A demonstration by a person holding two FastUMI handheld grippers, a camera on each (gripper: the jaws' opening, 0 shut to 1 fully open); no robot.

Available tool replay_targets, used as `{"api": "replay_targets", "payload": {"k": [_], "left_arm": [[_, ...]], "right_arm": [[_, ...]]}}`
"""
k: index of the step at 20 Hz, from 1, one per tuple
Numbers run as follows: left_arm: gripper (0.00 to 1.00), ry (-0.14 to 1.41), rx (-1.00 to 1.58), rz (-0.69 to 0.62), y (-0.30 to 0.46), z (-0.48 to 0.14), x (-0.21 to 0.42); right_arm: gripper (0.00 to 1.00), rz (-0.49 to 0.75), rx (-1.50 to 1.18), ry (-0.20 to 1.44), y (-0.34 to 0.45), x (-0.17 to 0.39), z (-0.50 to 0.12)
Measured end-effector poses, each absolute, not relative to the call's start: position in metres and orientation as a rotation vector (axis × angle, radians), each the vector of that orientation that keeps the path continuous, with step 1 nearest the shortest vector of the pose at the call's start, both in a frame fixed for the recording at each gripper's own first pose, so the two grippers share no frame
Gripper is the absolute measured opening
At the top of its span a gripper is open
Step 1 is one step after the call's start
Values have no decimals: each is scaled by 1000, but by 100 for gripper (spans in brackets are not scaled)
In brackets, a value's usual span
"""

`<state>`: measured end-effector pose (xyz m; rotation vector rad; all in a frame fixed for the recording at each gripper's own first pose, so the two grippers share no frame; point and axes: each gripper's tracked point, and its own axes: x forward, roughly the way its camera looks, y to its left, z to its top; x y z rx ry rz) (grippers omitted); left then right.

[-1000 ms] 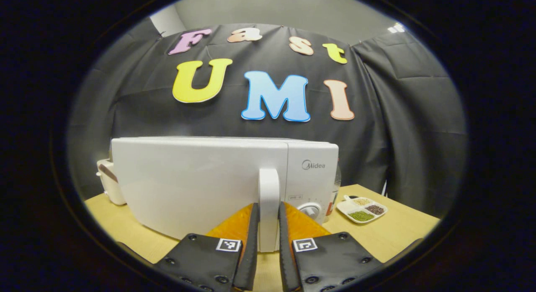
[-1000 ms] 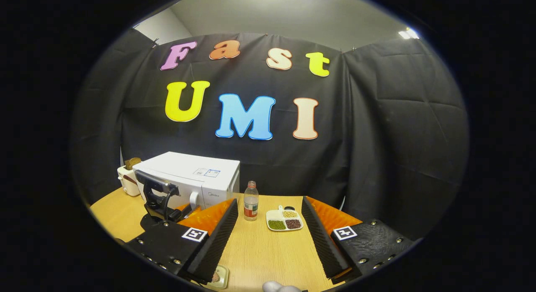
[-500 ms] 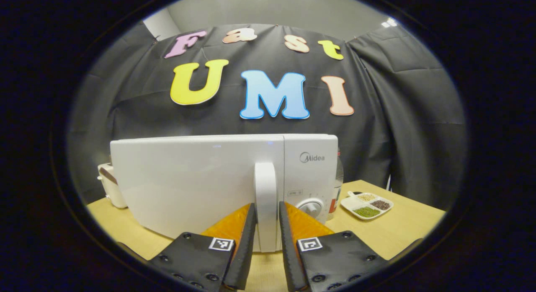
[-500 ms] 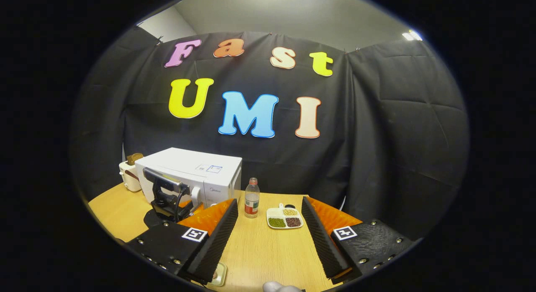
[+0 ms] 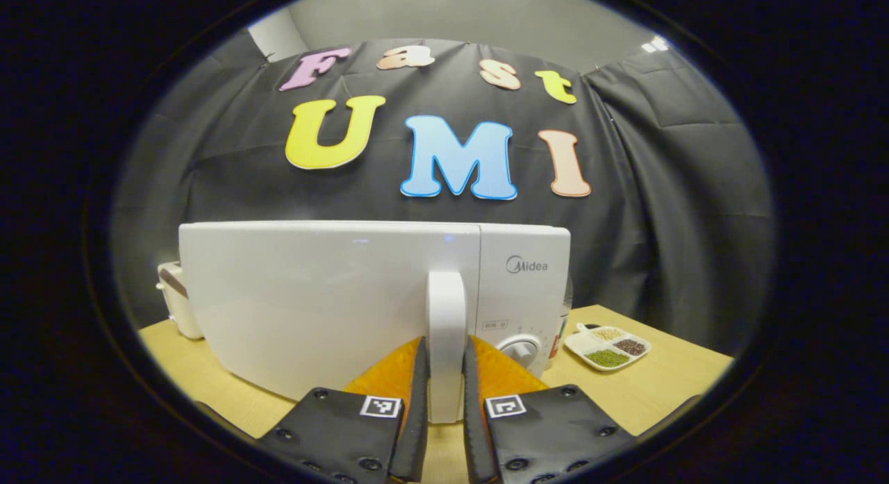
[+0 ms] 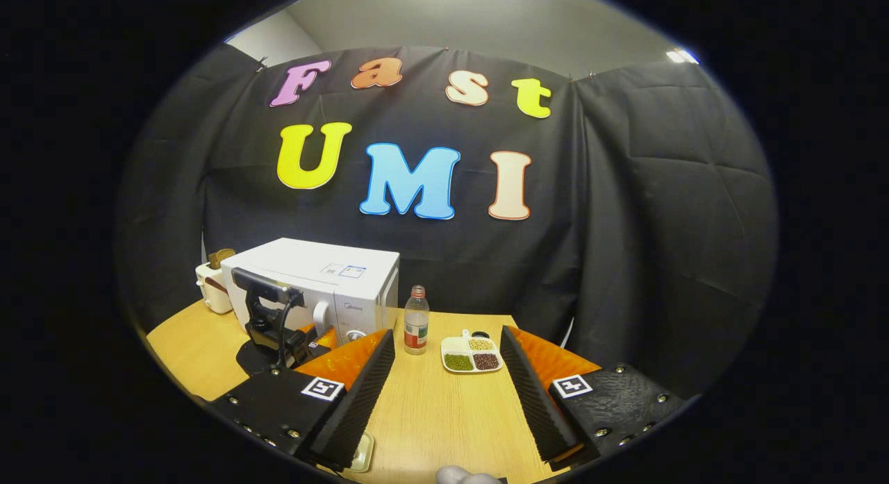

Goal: Open the microwave oven with the left hand, put the food in, and close the microwave oven.

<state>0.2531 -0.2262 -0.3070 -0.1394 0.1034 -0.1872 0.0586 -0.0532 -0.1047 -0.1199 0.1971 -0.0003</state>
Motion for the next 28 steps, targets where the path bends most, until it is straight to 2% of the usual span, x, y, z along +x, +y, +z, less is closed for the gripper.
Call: {"api": "replay_targets", "payload": {"k": [1, 4, 11, 13, 15, 28], "left_arm": [[29, 110, -136, -191, -225, -306, 250], [24, 115, -121, -192, -225, -305, 251], [24, 123, -151, -211, -224, -304, 245], [21, 135, -136, -202, -220, -311, 230], [21, 66, -97, -200, -213, -302, 210], [22, 91, -82, -275, -134, -304, 84]], "right_arm": [[94, 3, -121, 199, -52, 59, -104], [94, 11, -125, 196, -49, 57, -104], [94, 10, -127, 196, -54, 52, -105], [94, 11, -132, 199, -53, 50, -105], [94, 15, -132, 196, -51, 48, -105], [94, 119, -100, 203, 19, 20, -113]]}}
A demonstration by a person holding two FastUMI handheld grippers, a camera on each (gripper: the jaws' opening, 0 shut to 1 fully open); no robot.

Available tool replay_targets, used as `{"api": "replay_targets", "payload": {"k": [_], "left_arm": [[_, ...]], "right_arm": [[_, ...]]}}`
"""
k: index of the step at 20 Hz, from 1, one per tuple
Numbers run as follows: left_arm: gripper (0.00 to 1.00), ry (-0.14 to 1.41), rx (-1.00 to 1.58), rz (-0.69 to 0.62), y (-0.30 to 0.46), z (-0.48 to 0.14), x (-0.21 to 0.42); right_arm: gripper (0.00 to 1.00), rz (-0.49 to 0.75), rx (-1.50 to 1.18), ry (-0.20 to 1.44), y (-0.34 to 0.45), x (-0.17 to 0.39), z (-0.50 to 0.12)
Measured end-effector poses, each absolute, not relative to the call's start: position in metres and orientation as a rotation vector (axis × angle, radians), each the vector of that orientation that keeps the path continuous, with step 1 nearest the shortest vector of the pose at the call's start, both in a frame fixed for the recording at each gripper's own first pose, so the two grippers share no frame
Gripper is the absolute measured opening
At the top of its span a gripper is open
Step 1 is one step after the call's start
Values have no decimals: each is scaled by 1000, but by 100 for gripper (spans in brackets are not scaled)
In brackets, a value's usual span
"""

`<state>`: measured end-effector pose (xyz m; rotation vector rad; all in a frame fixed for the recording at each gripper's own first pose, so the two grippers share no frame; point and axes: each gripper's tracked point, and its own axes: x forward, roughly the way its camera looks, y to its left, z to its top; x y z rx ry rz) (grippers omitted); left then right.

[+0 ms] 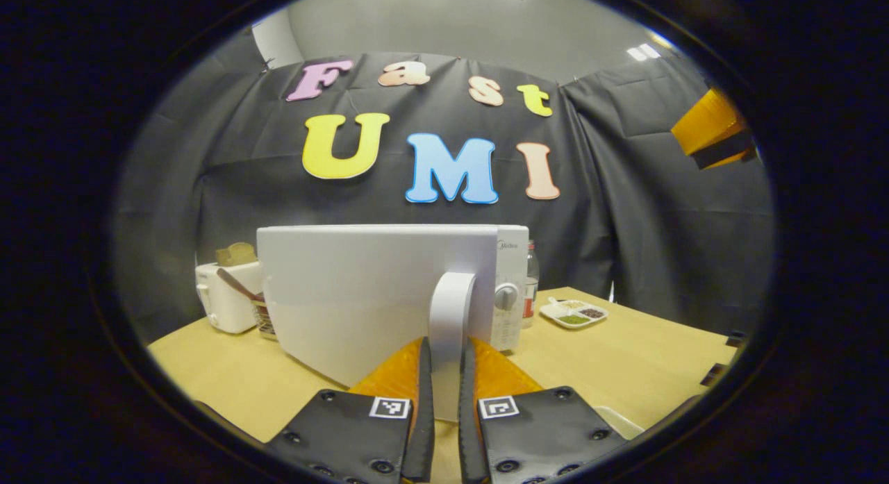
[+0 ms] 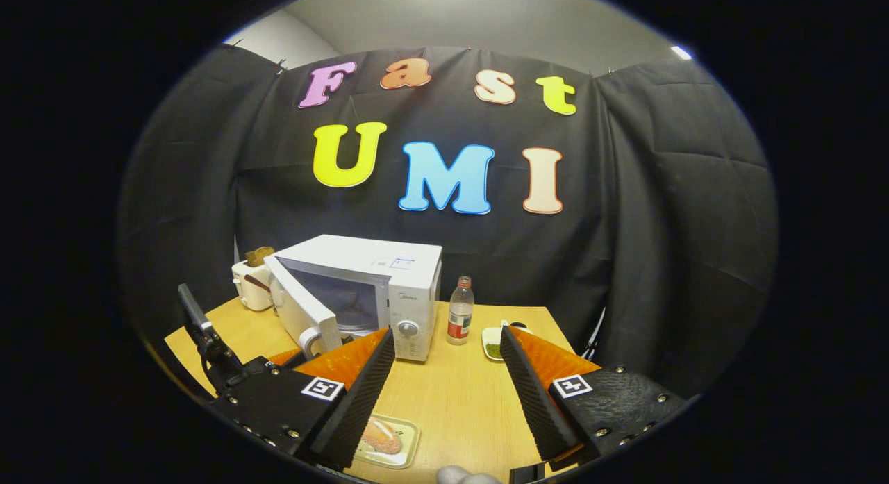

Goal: Open the microwave oven with the left hand, put the food in, and close the microwave oven.

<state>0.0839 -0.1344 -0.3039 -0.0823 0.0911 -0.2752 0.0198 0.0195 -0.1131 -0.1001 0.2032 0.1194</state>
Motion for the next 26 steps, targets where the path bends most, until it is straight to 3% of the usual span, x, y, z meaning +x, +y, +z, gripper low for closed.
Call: {"api": "replay_targets", "payload": {"k": [9, 20, 26], "left_arm": [[23, 111, -72, -219, -54, -310, 24], [22, 155, -71, -30, 63, -321, -5], [22, 179, -93, -39, 87, -324, -9]], "right_arm": [[94, 206, -111, 199, 84, 5, -111], [94, 290, -125, 212, 141, 2, -117], [94, 319, -105, 228, 160, 5, -129]]}}
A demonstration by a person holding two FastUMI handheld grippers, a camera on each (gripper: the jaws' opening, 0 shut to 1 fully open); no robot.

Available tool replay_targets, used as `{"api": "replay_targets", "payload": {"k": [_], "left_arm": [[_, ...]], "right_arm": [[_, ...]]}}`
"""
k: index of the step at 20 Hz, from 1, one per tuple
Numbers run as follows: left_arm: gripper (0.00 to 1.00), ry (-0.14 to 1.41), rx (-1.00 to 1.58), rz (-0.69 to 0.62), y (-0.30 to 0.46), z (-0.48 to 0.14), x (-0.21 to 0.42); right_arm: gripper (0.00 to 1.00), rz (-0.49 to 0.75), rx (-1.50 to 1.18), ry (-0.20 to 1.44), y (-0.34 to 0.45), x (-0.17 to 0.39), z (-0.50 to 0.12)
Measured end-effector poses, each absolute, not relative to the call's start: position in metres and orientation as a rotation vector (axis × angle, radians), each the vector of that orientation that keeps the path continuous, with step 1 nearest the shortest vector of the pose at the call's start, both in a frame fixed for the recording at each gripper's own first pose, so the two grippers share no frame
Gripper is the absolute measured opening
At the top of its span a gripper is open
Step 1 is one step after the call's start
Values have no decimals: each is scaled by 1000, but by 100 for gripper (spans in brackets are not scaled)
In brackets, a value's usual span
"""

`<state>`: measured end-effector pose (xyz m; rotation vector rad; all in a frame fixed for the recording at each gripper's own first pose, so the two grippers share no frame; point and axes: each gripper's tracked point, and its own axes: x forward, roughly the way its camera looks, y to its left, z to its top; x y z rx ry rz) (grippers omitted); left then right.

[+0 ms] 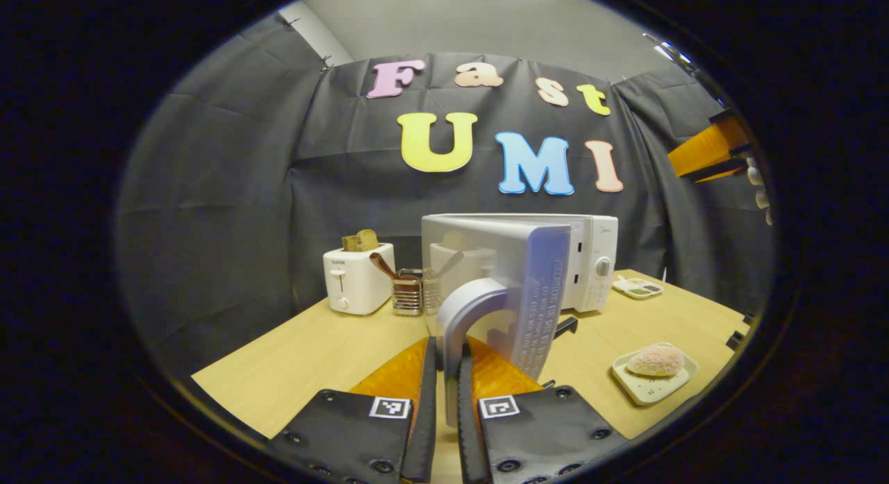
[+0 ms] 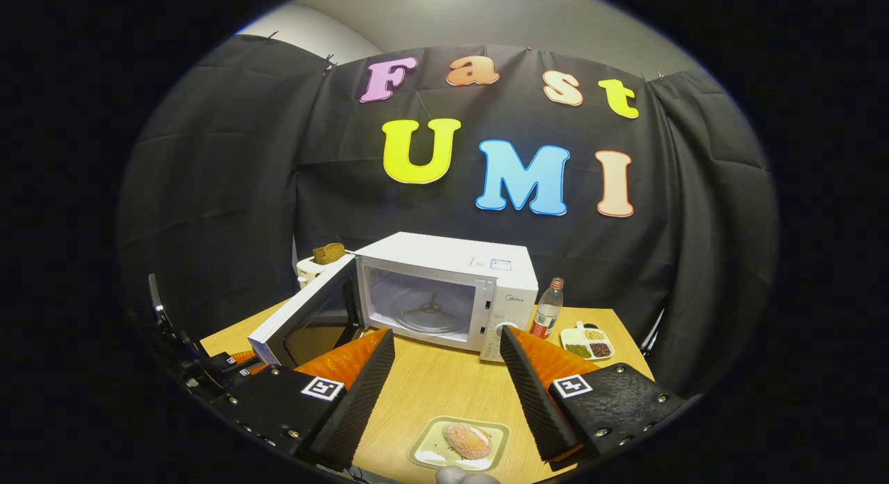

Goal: Open the microwave oven with the left hand, put the food in, and close the microwave oven.

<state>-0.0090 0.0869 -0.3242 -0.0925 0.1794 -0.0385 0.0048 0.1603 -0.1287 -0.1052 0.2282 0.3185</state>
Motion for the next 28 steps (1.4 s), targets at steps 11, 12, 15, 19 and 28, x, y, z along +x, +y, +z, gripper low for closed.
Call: {"api": "replay_targets", "payload": {"k": [11, 12, 15, 19, 28], "left_arm": [[93, 237, -75, -26, 121, -328, -11], [99, 239, -69, -20, 122, -327, -13], [99, 232, -27, -19, 123, -324, -18], [99, 203, 31, -1, 138, -314, -30], [98, 219, 52, 71, 166, -275, -69]], "right_arm": [[94, 325, -89, 240, 163, 6, -136], [94, 325, -88, 240, 161, 6, -139], [94, 315, -84, 267, 150, 4, -153], [94, 309, -75, 294, 139, 6, -163], [94, 330, -122, 379, 116, -2, -230]]}}
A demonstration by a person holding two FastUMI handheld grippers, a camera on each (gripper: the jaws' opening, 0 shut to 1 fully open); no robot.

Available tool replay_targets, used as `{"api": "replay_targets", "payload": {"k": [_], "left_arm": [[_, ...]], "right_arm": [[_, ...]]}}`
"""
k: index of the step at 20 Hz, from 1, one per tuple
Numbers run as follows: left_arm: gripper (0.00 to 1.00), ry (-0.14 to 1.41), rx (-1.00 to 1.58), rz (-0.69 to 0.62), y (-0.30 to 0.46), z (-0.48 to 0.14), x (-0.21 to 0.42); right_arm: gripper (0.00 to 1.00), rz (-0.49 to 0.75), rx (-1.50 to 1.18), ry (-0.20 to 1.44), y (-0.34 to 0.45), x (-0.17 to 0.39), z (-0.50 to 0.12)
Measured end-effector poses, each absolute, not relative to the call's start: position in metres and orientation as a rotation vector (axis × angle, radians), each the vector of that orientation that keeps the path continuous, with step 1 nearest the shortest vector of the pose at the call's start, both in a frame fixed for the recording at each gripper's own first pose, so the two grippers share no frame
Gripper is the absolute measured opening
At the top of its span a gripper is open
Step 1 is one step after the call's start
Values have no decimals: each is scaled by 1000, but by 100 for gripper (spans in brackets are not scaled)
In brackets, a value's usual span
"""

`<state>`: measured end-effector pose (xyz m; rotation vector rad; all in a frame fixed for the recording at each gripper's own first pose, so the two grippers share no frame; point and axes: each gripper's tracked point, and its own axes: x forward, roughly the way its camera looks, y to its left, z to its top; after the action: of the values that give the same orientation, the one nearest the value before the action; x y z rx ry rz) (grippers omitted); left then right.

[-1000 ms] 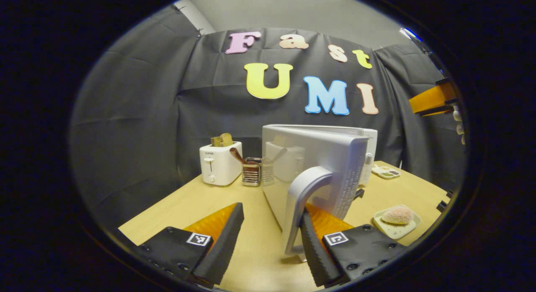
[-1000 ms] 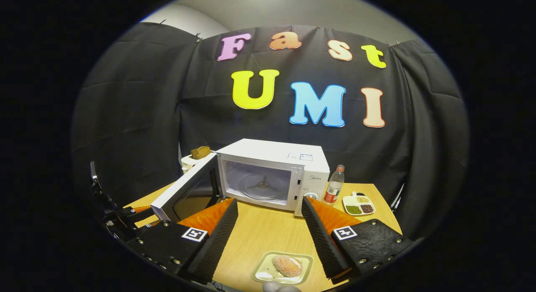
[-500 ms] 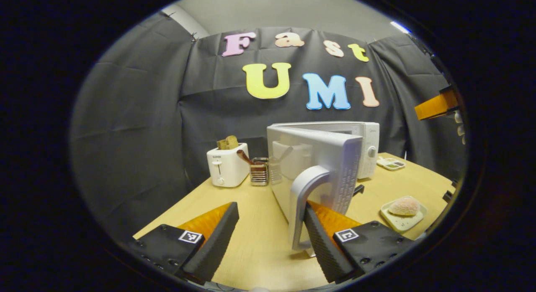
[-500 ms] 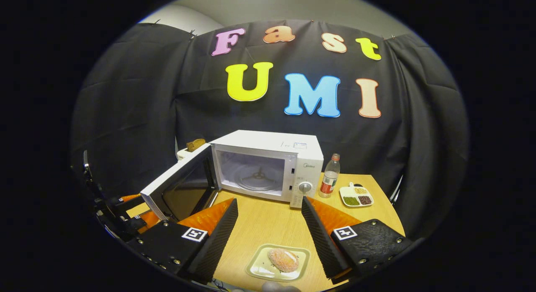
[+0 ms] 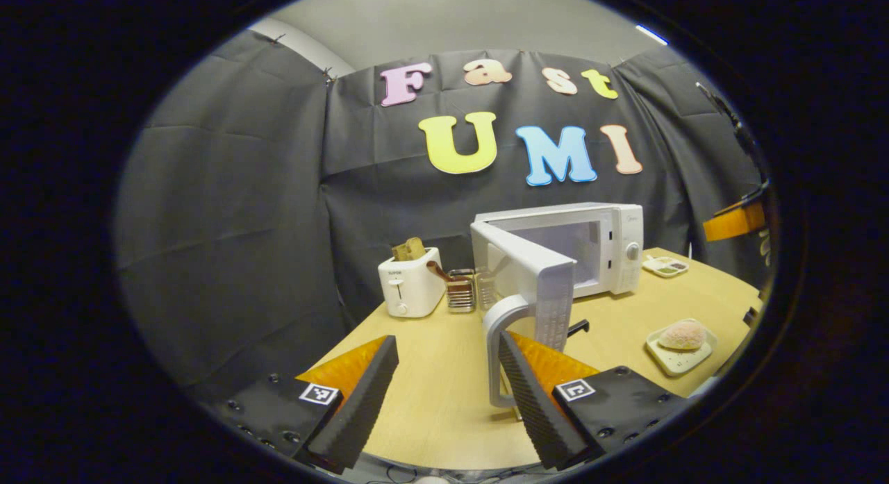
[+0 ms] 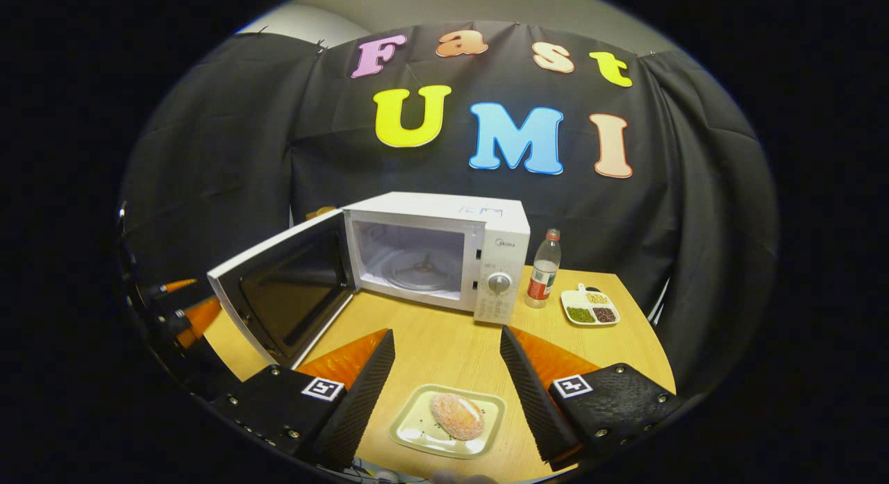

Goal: Open the microwave oven with the left hand, put the food in, and close the microwave oven.

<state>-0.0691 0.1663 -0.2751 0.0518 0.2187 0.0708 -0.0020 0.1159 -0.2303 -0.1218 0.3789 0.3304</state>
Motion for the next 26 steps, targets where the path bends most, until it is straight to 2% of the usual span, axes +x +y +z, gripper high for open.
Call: {"api": "replay_targets", "payload": {"k": [3, 4, 8, 12, 14, 15, 21, 22, 24, 26], "left_arm": [[97, 197, 50, 45, 151, -238, -87], [100, 188, 59, 22, 138, -225, -89], [98, 162, 72, -97, 75, -202, -87], [100, 153, 19, -162, 28, -198, -74], [94, 151, -15, -156, 19, -197, -66], [99, 148, -25, -149, 18, -196, -62], [100, 145, -20, -134, 20, -191, -52], [100, 146, -20, -130, 23, -191, -50], [97, 156, -23, -125, 26, -194, -49], [97, 162, -16, -127, 27, -196, -46]], "right_arm": [[94, 351, -161, 482, 106, -8, -288], [94, 361, -169, 509, 103, -11, -306], [94, 379, -215, 602, 92, -7, -363], [94, 415, -247, 630, 96, -7, -390], [94, 428, -250, 649, 98, -6, -401], [94, 432, -243, 660, 100, -4, -405], [94, 436, -231, 688, 103, 11, -414], [93, 428, -234, 693, 101, 12, -417], [81, 438, -228, 705, 103, 11, -417], [77, 453, -235, 717, 102, 11, -418]]}}
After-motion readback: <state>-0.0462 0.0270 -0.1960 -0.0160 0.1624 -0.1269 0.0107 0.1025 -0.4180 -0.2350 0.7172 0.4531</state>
